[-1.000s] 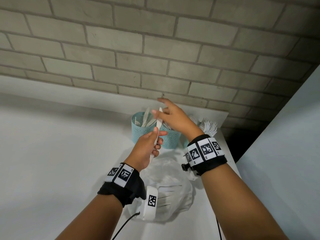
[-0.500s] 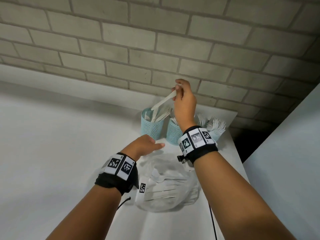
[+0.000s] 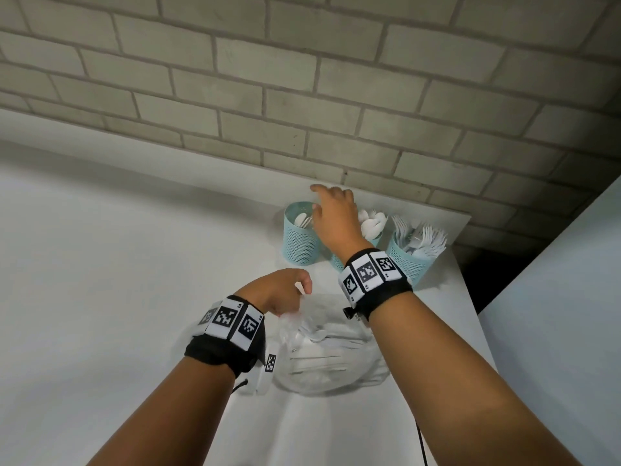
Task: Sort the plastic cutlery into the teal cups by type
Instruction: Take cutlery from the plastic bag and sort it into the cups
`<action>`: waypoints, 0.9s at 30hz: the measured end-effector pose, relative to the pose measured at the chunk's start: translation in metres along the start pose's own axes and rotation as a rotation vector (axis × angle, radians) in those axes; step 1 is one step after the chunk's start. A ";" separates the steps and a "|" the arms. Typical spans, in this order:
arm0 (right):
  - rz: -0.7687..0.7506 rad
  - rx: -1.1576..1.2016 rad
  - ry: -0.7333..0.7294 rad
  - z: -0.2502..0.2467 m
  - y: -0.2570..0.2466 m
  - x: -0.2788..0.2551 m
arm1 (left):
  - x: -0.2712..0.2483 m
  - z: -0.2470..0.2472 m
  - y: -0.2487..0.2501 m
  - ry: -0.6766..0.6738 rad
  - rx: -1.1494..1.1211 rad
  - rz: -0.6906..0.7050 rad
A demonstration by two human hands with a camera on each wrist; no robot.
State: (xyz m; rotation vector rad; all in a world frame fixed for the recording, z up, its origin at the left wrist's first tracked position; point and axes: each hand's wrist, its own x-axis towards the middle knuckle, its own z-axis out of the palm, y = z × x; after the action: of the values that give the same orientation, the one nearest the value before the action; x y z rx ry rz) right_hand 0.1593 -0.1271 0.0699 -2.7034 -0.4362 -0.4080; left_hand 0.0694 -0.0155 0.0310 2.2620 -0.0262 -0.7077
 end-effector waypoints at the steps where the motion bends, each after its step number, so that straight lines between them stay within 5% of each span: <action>1: 0.014 0.090 0.035 -0.009 -0.004 -0.003 | -0.001 0.001 0.001 0.018 0.053 0.021; 3: 0.054 0.180 -0.056 -0.031 -0.012 -0.011 | -0.002 0.005 0.005 0.043 0.148 0.047; 7: 0.193 0.124 -0.754 -0.062 -0.024 -0.040 | -0.002 0.014 0.007 0.071 0.288 -0.010; 10: 0.229 0.004 -1.045 -0.051 -0.021 -0.065 | -0.005 0.020 0.005 0.096 0.343 -0.031; 15: 0.125 -0.340 -1.029 -0.014 -0.004 -0.090 | -0.008 0.027 0.002 0.237 0.243 0.093; 19: 0.193 -0.282 -1.129 0.000 0.006 -0.102 | -0.007 0.032 0.002 0.343 0.030 0.166; 27: 0.259 -0.185 -1.058 -0.002 0.014 -0.118 | -0.005 0.041 0.009 0.370 -0.068 0.271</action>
State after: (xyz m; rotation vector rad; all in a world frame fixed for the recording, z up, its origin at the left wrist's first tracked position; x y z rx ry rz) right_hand 0.0563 -0.1690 0.0274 -2.8808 -0.2937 1.1466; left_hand 0.0463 -0.0473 0.0165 2.2337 -0.1262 -0.1418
